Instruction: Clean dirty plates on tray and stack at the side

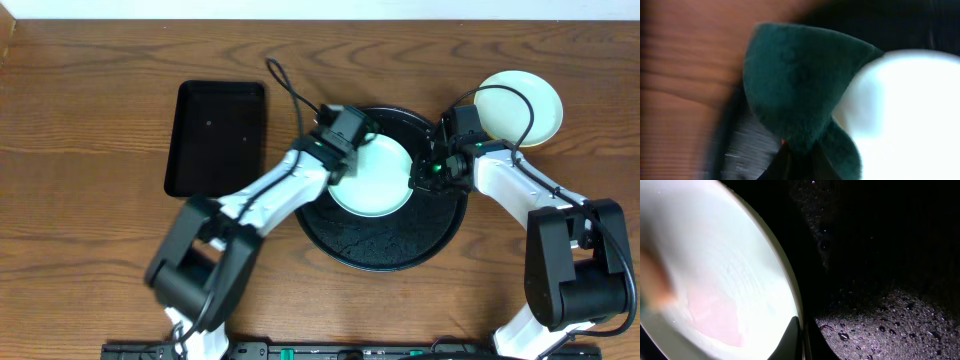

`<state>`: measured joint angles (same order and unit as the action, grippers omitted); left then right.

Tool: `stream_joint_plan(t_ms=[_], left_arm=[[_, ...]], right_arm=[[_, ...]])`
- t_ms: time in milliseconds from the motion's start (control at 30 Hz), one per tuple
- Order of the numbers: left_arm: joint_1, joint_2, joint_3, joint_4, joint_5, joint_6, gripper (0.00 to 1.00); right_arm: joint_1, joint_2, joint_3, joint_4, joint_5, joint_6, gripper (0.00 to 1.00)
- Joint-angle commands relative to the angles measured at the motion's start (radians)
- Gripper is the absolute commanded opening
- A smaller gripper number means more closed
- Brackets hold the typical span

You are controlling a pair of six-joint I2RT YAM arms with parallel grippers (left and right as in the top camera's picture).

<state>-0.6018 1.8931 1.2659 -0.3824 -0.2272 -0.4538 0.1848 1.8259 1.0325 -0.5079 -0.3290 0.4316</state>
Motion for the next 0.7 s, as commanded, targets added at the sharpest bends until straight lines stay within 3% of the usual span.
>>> stream_joint_plan(t_ms=[0, 267, 667], left_arm=[[0.068, -0.128, -0.002, 0.007, -0.160, 0.015, 0.08], [0.222, -0.290, -0.002, 0.004, -0.158, 0.015, 0.08], [0.571, -0.228, -0.002, -0.062, 0.192, 0.016, 0.08]], right_arm=[[0.000, 0.008, 0.004, -0.011, 0.044, -0.018, 0.01], [0.052, -0.016, 0.067, -0.037, 0.092, -0.055, 0.01], [0.276, -0.097, 0.362, -0.290, 0.773, -0.226, 0.01]])
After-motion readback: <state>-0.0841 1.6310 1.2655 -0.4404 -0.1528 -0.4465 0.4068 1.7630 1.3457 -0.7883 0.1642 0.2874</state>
